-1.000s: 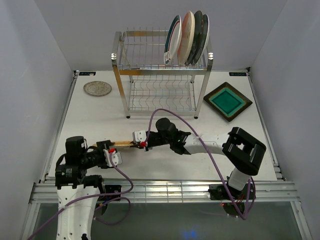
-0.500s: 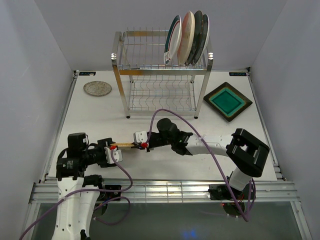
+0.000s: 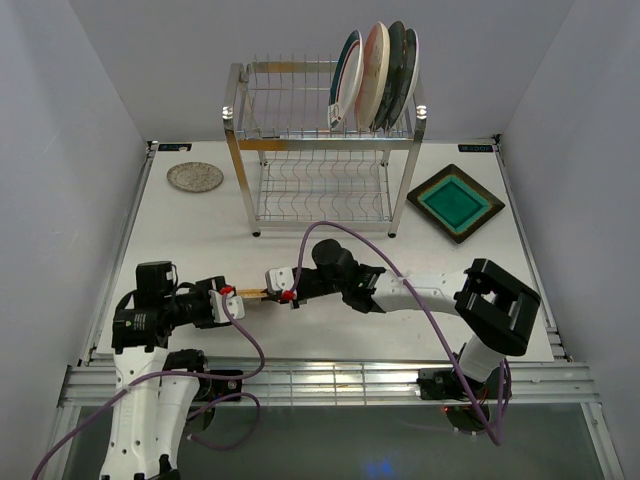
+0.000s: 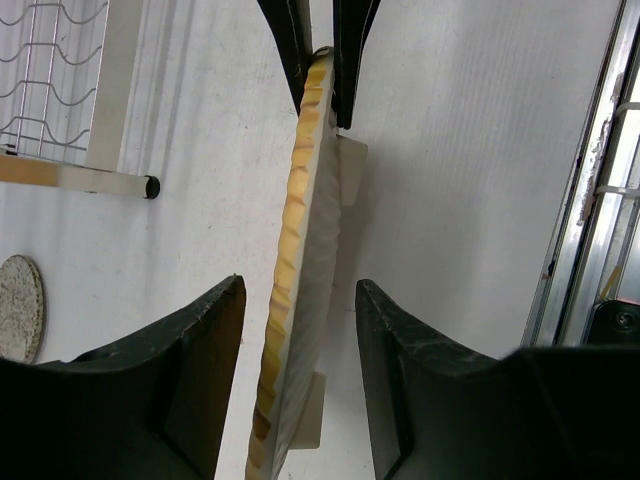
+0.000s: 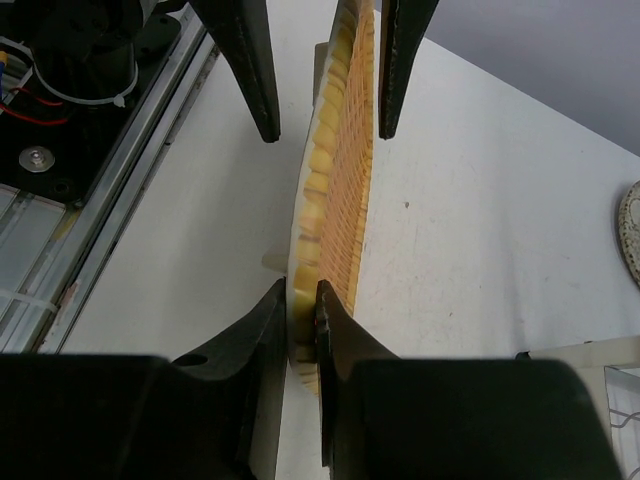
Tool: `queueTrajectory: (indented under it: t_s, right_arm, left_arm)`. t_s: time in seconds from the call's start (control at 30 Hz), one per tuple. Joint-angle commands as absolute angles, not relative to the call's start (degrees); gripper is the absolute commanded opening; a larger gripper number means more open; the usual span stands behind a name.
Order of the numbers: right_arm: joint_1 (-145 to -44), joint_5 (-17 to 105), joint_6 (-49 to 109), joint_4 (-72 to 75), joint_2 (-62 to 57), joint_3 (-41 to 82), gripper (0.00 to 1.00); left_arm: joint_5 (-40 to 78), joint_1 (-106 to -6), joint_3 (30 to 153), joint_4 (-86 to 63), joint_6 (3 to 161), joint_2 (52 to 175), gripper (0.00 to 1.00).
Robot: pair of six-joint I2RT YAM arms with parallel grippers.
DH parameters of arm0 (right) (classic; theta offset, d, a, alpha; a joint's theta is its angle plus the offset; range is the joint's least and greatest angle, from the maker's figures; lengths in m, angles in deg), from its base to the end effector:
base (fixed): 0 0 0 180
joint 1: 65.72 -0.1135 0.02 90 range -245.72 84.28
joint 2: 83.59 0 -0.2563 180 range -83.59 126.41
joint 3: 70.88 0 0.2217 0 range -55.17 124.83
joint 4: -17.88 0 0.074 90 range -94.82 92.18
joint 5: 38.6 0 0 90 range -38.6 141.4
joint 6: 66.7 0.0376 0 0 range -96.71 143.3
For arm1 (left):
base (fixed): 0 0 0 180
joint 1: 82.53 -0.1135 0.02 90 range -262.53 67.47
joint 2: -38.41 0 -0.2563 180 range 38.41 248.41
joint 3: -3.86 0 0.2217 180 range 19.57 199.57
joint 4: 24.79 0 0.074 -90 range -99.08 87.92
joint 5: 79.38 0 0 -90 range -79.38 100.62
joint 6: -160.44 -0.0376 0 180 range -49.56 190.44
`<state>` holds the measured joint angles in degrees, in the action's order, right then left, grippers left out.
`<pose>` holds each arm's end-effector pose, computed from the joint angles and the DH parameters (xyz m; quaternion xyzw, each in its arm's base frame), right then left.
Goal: Load the plates into the dish rack
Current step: Pick up the plate at the center of the board.
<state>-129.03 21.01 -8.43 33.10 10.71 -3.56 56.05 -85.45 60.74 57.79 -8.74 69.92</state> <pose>0.1362 0.3132 0.2468 -0.6639 0.3837 0.3614 0.5306 0.0575 -0.0239 0.2581 0.6321 0.6288 -0.1084 0.4396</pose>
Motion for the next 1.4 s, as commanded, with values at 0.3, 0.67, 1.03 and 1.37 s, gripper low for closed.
queueTrajectory:
  t_s: [0.3,0.67,1.03,1.37]
  right_arm:
    - [-129.6,19.9,-8.2,35.3,8.1,-3.7,0.12]
    - [-129.7,20.3,-7.9,36.0,7.9,-4.0,0.13]
    - [-129.7,20.8,-7.8,36.1,7.8,-4.0,0.57]
    - [-129.7,23.8,-7.5,36.9,5.5,-5.8,0.99]
  left_arm:
    - [56.7,-85.5,60.7,61.4,-13.0,71.8,0.49]
    - [55.8,-85.6,60.3,62.7,-14.1,71.6,0.22]
    - [56.3,-85.5,60.7,63.9,-13.8,71.4,0.0]
    - [59.5,-85.5,62.5,62.6,-9.6,72.2,0.0]
